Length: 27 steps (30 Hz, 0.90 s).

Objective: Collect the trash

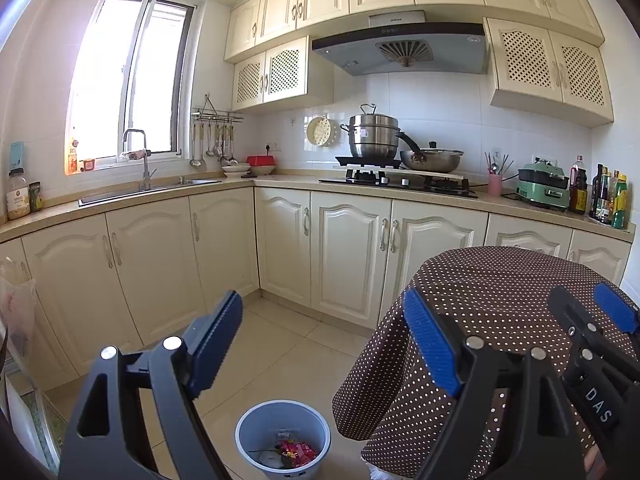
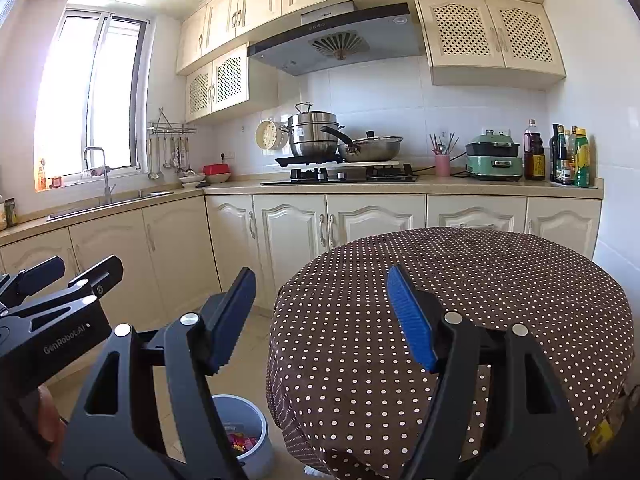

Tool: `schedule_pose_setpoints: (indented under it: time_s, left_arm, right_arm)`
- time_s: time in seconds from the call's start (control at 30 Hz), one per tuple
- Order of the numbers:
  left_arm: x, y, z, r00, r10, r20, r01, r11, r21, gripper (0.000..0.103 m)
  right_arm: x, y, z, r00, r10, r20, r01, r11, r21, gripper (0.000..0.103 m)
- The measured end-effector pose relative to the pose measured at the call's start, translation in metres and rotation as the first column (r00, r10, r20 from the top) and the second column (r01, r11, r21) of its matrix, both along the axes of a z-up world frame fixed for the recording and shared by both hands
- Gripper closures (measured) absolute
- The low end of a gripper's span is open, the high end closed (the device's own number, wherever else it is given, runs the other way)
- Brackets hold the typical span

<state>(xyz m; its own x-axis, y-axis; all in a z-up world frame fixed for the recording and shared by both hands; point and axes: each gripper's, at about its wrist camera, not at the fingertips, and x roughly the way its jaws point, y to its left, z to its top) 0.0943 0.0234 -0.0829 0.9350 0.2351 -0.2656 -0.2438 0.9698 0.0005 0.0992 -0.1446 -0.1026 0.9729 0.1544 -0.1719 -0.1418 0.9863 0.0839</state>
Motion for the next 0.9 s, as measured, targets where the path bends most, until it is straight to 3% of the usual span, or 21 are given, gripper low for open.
schedule_pose_setpoints:
  time_s: [0.9]
  left_arm:
    - [0.0017,0.0022,-0.0022,1.0,0.001,-0.008,-0.001,1.0,-0.01,0.022]
  right_arm:
    - [0.0016,0.0088,-0.0043,1.0,0.009,-0.012,-0.009,1.0,-0.008,0.034]
